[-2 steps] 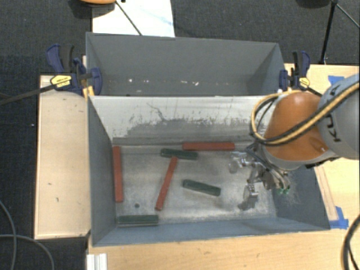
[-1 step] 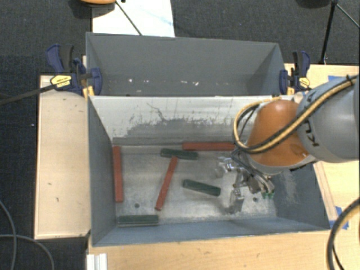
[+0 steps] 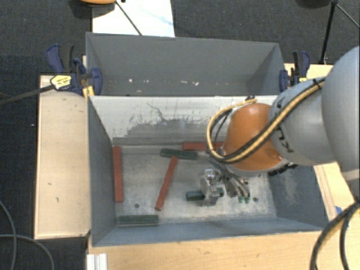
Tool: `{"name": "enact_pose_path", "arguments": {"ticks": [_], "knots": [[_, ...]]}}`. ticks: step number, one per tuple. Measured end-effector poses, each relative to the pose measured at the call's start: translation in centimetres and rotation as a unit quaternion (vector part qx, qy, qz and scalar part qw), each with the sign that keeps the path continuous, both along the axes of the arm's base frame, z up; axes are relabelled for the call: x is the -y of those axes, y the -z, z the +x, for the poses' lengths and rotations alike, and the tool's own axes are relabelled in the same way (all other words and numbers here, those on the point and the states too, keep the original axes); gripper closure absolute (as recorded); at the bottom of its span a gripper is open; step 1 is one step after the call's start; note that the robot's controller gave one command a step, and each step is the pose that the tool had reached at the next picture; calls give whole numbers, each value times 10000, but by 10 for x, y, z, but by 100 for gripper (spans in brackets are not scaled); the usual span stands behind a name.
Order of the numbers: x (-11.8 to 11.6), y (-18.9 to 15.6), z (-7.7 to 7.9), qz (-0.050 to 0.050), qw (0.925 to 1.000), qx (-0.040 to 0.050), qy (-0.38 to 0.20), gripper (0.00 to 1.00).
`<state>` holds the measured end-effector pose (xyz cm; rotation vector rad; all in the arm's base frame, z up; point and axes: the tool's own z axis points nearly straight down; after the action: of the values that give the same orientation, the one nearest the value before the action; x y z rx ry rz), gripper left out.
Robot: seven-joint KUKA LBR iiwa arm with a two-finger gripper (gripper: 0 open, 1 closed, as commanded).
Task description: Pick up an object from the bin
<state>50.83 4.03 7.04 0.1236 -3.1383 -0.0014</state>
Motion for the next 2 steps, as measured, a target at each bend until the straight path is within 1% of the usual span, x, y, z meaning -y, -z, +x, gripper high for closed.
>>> {"name": "enact_pose_path", "arguments": {"ticks": [1,2], "knots": [[0,0,0,0,10000,0,-2,100],[2,-41,14,-1,10000,-6,25,100]]}}
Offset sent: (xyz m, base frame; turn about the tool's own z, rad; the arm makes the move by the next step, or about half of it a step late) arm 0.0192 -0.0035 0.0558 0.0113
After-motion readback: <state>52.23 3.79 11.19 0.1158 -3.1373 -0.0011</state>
